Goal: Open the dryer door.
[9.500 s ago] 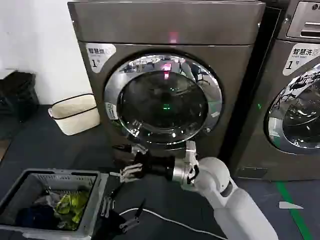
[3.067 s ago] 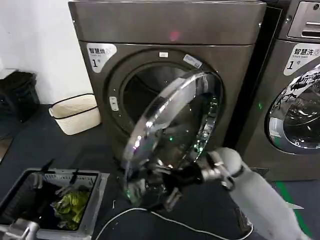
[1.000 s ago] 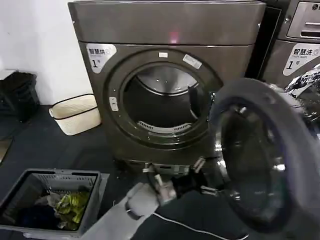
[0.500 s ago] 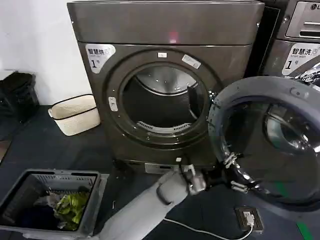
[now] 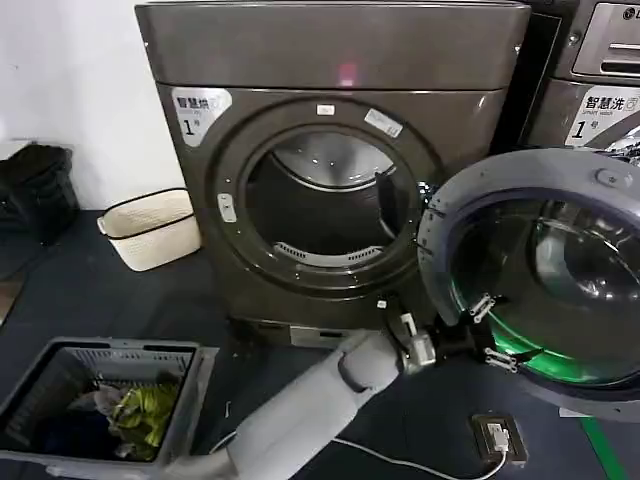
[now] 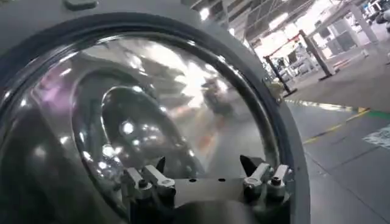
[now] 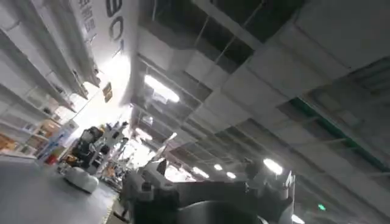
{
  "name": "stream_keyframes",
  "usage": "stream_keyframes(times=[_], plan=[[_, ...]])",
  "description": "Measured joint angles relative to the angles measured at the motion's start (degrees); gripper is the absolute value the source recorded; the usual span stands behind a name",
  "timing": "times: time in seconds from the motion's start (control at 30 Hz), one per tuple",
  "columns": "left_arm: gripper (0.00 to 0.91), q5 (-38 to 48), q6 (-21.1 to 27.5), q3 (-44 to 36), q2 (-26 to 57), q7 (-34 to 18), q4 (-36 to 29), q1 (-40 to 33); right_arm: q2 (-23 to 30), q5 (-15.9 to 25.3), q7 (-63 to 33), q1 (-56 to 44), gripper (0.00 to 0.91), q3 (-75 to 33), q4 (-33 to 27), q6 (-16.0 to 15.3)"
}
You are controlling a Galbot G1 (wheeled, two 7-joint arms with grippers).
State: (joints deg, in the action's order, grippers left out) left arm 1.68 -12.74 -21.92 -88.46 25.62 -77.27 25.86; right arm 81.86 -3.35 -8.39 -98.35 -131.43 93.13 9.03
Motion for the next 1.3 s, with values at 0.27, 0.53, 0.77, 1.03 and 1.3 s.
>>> stream_keyframes(times=[0.27, 0.53, 0.77, 1.03, 1.3], plan=[[0.907, 0.0, 0.1, 0.0, -2.9, 0.0, 3.0, -1.7, 0.0, -0.2, 0.0, 0.2, 0.907, 0.2, 0.1, 0.4], [0.907, -0.8, 1.6, 0.5, -3.7, -0.4, 5.1, -2.8, 0.0, -0.2, -0.1, 0.3, 0.907, 0.3, 0.2, 1.0], [0.907, -0.4, 2.7, 0.2, -3.7, -0.2, 3.1, -2.2, 0.0, -0.2, 0.1, 0.5, 0.907, 0.6, 0.2, 1.1], [0.907, -1.5, 2.5, -2.9, 7.1, -0.2, -7.3, 0.8, -0.5, -0.6, 0.8, 1.0, 0.907, 1.3, 0.3, 0.3], [0.907, -6.5, -5.3, -5.0, 25.4, -1.3, -19.3, 0.4, -1.0, -1.4, 1.5, 0.9, 0.907, 2.3, -0.9, 0.6]])
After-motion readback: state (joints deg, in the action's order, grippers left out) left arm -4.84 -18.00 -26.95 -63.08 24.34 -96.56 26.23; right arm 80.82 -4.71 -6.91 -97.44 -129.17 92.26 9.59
